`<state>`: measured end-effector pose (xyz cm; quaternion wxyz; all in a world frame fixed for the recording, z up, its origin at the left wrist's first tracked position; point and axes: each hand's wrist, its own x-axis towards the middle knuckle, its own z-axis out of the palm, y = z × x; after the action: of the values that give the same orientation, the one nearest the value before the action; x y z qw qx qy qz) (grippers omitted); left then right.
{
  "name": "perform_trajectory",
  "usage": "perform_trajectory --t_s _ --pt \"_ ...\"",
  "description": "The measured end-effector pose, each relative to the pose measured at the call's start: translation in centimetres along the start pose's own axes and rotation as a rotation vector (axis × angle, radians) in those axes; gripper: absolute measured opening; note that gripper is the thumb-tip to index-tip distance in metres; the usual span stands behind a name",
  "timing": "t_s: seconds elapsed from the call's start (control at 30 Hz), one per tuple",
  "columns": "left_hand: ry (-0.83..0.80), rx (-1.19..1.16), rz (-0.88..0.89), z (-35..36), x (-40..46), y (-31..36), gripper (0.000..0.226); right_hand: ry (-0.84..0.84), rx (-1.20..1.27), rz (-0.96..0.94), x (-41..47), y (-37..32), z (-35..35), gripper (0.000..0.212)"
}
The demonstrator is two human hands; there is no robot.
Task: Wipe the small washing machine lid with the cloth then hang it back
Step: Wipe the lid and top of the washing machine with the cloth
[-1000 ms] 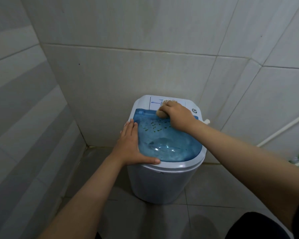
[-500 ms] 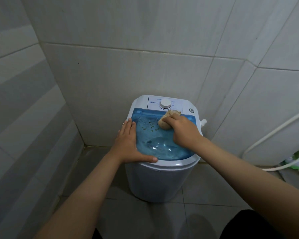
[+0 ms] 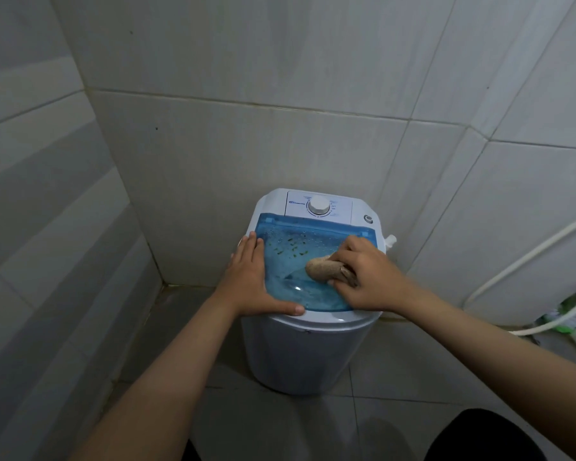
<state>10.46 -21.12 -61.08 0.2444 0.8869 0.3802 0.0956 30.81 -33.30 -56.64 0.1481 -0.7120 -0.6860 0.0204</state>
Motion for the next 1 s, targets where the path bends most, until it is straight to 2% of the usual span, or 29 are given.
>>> perform_trajectory --t_s 0.07,0.13,0.2,0.27,0.37,0.5,0.6,0.73,1.0 --pt "0.002 0.000 -0.001 0.0 0.0 0.1 0.161 0.007 0.123 0.033 0.9 0.1 -0.4 0.035" --pt "0.001 -0.004 -0.003 0.0 0.1 0.0 0.159 0.111 0.201 0.076 2.4 0.0 -1.0 0.030" --pt "0.001 -0.003 -0.008 0.0 0.0 0.1 0.159 0.224 0.199 0.077 4.6 -0.5 -1.7 0.034" --pt "-0.002 -0.008 -0.014 0.0 0.0 0.1 0.159 0.263 0.159 0.080 7.3 -0.9 -2.0 0.039" --pt "-0.006 -0.016 -0.014 0.0 0.0 0.2 0.158 0.214 0.078 0.080 11.6 -1.6 -1.4 0.040" --pt "-0.007 -0.030 -0.001 0.0 0.1 0.2 0.157 0.034 -0.178 0.026 14.7 -2.0 0.8 0.037" --pt "-0.003 -0.033 0.012 -0.1 0.2 0.1 0.156 -0.062 -0.167 0.045 15.2 -1.5 2.0 0.040" --pt "-0.004 -0.029 0.018 0.0 0.2 -0.1 0.157 -0.096 -0.165 0.033 14.6 -1.4 2.2 0.043" --pt "0.001 0.004 -0.010 -0.1 0.0 0.3 0.153 -0.052 -0.183 0.013 10.5 -1.8 2.4 0.044"
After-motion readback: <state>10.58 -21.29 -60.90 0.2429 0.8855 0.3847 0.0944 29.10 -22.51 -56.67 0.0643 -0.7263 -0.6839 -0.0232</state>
